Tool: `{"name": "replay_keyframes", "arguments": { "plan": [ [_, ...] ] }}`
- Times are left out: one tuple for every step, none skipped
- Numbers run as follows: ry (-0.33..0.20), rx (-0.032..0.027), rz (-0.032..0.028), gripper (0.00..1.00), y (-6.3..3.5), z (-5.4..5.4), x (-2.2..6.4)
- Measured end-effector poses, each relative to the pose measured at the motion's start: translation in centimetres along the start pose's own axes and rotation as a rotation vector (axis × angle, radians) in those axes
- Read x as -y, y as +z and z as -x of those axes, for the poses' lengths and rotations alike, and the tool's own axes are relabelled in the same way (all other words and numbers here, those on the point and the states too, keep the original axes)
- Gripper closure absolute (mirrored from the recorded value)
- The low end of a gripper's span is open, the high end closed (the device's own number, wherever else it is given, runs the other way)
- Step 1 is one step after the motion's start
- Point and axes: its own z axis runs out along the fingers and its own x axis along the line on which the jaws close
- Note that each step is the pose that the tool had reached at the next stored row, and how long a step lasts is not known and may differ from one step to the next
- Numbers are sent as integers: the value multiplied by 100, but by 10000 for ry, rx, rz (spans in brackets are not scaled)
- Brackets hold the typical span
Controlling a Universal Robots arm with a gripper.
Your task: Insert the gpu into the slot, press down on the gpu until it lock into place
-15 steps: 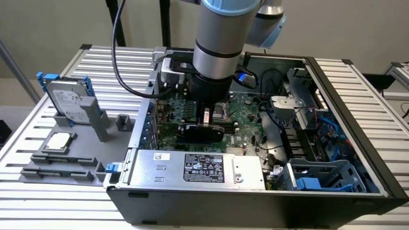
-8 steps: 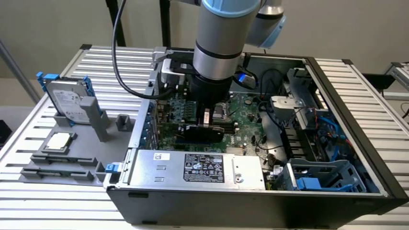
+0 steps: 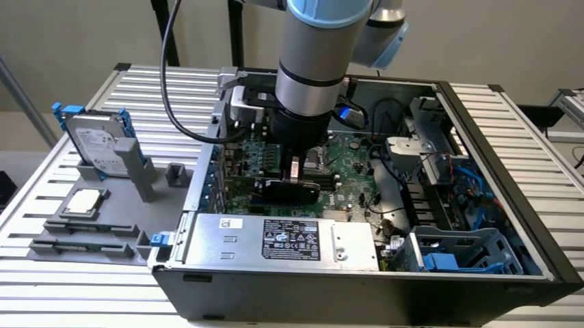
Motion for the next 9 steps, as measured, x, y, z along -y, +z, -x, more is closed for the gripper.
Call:
{"name": "replay_keyframes", "arguments": {
  "plan": [
    [0,1,0,74,1,0,0],
    [0,0,0,74,1,0,0],
    [0,10,-1,73,-1,1,0],
    [1,8,3,73,-16,1,-1],
    [1,3,12,66,-54,2,-4],
    [1,3,15,66,-100,4,-8],
    [1,3,18,66,-140,5,-11],
    [2,2,19,66,-187,7,-15],
    [1,4,19,66,-233,8,-18]
  ]
}}
